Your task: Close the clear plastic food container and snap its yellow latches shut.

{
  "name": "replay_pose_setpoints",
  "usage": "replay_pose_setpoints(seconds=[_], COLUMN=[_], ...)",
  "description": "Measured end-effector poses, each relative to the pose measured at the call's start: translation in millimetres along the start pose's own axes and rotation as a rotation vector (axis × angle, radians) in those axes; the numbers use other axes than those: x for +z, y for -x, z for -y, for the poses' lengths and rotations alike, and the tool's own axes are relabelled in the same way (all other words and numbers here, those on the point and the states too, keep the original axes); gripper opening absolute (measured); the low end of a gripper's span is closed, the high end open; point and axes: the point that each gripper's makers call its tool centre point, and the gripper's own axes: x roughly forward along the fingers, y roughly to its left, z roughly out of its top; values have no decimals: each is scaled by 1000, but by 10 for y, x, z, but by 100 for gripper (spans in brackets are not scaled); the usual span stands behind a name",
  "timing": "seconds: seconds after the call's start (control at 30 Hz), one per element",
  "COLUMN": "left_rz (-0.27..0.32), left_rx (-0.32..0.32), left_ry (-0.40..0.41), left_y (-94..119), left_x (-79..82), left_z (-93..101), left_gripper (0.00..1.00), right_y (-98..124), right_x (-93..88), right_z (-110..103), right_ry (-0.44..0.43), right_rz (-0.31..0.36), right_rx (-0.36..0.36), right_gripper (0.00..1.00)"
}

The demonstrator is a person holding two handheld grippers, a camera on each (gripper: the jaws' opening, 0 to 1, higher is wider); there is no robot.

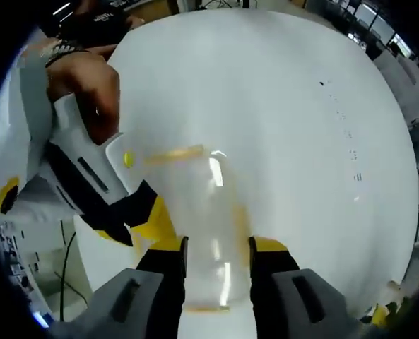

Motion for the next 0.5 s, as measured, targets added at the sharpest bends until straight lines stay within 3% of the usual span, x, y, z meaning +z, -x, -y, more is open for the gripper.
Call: replay_pose_setpoints(seconds=[0.1, 0.5], left_rz=[-13, -59], left_rx=[22, 49], left_ry=[-96, -85], left_y=[-34, -41], left_x=[0, -17], left_z=[19, 17], left_gripper=[29, 29], right_y=[-9, -1], right_x=[6, 0], right_z=[-38, -64], right_ry=[16, 6], right_rz=[-48, -70], right_rx=[2, -2], right_gripper=[33, 32])
